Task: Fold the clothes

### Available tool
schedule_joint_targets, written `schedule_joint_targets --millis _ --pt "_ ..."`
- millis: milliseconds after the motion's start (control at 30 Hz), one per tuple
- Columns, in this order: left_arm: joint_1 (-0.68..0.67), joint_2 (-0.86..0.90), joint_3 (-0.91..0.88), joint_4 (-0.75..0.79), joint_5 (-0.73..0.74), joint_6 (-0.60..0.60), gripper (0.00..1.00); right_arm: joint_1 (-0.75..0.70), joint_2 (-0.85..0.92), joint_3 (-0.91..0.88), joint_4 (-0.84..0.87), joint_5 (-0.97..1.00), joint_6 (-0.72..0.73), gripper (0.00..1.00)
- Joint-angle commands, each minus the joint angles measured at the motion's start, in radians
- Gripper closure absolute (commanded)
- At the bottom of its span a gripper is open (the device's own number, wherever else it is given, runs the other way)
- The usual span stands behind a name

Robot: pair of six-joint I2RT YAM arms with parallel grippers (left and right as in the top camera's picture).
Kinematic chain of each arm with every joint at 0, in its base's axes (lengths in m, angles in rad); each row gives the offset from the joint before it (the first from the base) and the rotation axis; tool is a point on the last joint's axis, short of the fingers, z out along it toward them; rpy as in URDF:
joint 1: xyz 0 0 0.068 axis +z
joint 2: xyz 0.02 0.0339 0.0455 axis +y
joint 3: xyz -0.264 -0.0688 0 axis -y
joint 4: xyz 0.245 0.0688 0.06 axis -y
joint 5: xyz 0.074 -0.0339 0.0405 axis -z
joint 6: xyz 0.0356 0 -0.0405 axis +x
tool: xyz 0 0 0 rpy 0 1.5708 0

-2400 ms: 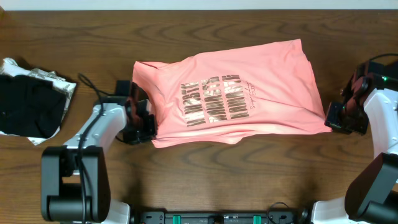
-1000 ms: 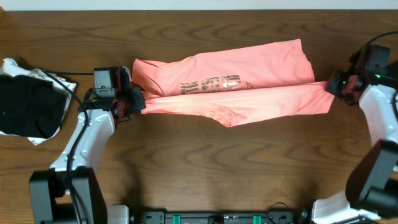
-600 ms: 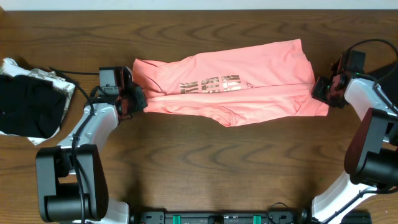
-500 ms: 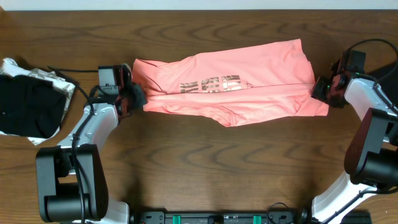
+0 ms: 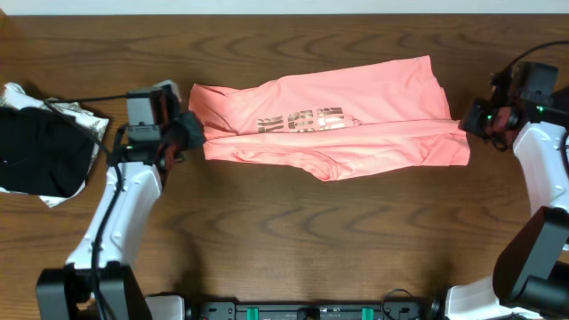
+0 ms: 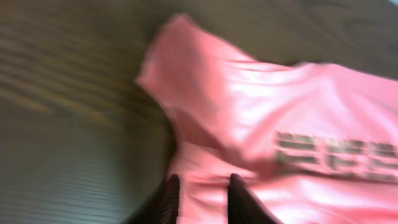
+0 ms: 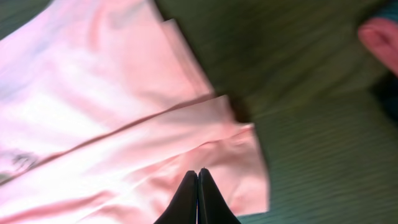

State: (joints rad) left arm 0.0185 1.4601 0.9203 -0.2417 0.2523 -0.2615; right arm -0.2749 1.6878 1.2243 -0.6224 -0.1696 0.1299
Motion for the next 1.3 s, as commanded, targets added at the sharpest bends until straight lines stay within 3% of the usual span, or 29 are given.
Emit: schedule_joint_targets --millis 0,233,567,1100,1267 --pt "-0.079 0.000 0.019 -0.019 0.046 0.003 0.92 0.045 0.024 -0.005 -0.024 -0.074 -0.060 0.99" --pt "-0.209 0.151 0.015 0.003 0.042 0.005 0.92 0.100 0.102 -0.039 -0.021 -0.055 -0.068 0.99" --pt "-0.211 0.418 0.015 0.077 0.016 0.005 0.89 0.098 0.166 -0.041 -0.021 0.041 -0.067 0.99" --pt "-0.135 0.435 0.015 -0.227 0.016 0.005 0.89 0.098 0.166 -0.049 -0.082 0.158 -0.017 0.99" --pt "-0.105 0.435 0.015 -0.259 0.016 0.005 0.87 0.098 0.166 -0.082 -0.056 0.181 -0.003 0.99"
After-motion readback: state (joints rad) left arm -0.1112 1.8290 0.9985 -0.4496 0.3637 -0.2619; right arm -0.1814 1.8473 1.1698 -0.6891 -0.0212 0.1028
